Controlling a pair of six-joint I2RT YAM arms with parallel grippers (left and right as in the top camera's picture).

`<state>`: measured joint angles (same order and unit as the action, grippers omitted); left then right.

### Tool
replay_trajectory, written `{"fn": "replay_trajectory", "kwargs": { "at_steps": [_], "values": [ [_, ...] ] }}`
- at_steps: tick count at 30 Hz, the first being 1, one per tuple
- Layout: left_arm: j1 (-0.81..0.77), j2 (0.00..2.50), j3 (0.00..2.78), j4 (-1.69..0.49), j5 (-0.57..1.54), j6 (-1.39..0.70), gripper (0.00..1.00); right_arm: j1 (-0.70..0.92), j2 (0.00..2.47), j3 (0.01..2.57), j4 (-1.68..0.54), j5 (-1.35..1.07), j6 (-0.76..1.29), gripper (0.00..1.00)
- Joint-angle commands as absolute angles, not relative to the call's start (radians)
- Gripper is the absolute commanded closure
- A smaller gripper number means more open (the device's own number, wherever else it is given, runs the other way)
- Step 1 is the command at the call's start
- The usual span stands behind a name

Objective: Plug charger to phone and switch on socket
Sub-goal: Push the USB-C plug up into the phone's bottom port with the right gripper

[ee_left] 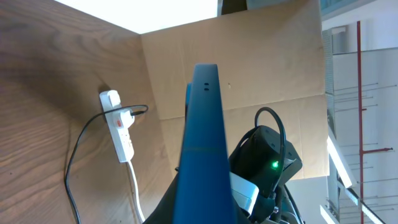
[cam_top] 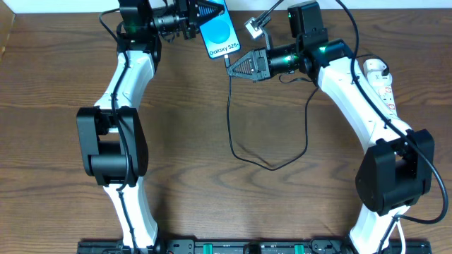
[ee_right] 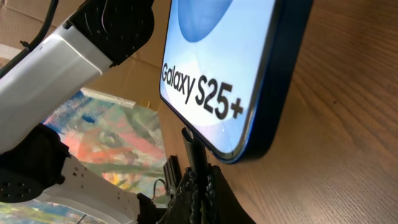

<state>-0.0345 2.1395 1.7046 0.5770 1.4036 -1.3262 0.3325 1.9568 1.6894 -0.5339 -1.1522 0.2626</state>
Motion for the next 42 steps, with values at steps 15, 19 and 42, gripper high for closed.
{"fn": "replay_trajectory", "kwargs": {
  "at_steps": [15, 19, 42],
  "values": [
    [-0.046, 2.131, 1.717, 0.585, 1.523, -1.252, 0.93, 0.316, 1.955, 1.703, -0.424, -1.188, 0.374, 0.99],
    [-0.046, 2.131, 1.717, 0.585, 1.523, -1.249, 0.93, 0.315, 1.955, 1.703, -0.419, -1.188, 0.398, 0.99],
    [-0.068, 2.131, 1.717, 0.577, 1.530, -1.300, 0.93, 0.318, 1.955, 1.703, -0.376, -1.064, 0.456, 0.99]
  ]
}}
